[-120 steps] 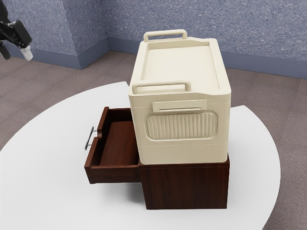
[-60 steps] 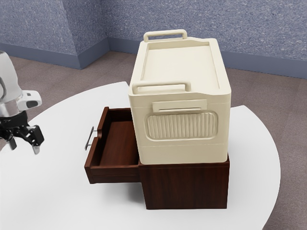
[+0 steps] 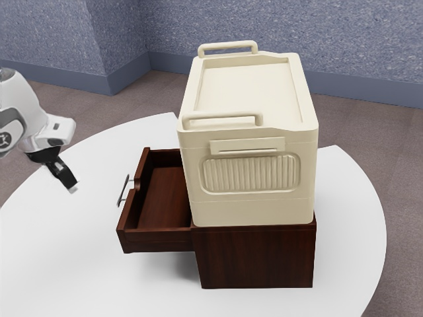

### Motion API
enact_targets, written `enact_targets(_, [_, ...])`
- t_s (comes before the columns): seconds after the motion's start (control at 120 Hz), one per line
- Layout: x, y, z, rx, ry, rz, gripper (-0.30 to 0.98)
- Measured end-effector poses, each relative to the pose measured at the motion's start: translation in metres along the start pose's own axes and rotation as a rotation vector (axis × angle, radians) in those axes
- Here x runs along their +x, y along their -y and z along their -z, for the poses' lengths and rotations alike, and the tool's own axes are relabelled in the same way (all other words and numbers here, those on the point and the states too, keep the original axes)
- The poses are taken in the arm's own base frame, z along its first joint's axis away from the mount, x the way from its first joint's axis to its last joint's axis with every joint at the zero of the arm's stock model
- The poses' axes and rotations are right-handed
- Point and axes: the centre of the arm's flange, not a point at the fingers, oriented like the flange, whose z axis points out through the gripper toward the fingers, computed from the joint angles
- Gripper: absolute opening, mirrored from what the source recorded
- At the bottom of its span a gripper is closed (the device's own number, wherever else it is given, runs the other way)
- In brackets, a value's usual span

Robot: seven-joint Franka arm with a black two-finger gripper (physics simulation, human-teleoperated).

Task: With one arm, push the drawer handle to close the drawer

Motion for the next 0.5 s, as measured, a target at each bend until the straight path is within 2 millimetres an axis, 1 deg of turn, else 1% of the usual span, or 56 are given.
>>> enact_targets(0.067, [0.003,-0.007,-0.002,0.001,0.007,-0.127,0.66])
enact_targets(0.117, [0.005,-0.016,-0.008,-0.021,0.012,-0.218,0.66])
enact_targets(0.167, [0.002,-0.020,-0.014,-0.056,0.015,-0.280,0.66])
enact_targets(0.242, [-0.008,-0.016,-0.019,-0.163,-0.007,-0.315,0.66])
enact_targets(0.317, [-0.012,-0.017,-0.021,-0.232,-0.029,-0.385,0.66])
enact_targets(0.383, [-0.010,-0.022,-0.022,-0.258,-0.041,-0.483,0.66])
enact_targets(0.45, [-0.003,-0.032,-0.023,-0.258,-0.045,-0.614,0.66])
enact_targets(0.5, [0.000,-0.035,-0.024,-0.254,-0.052,-0.697,0.66])
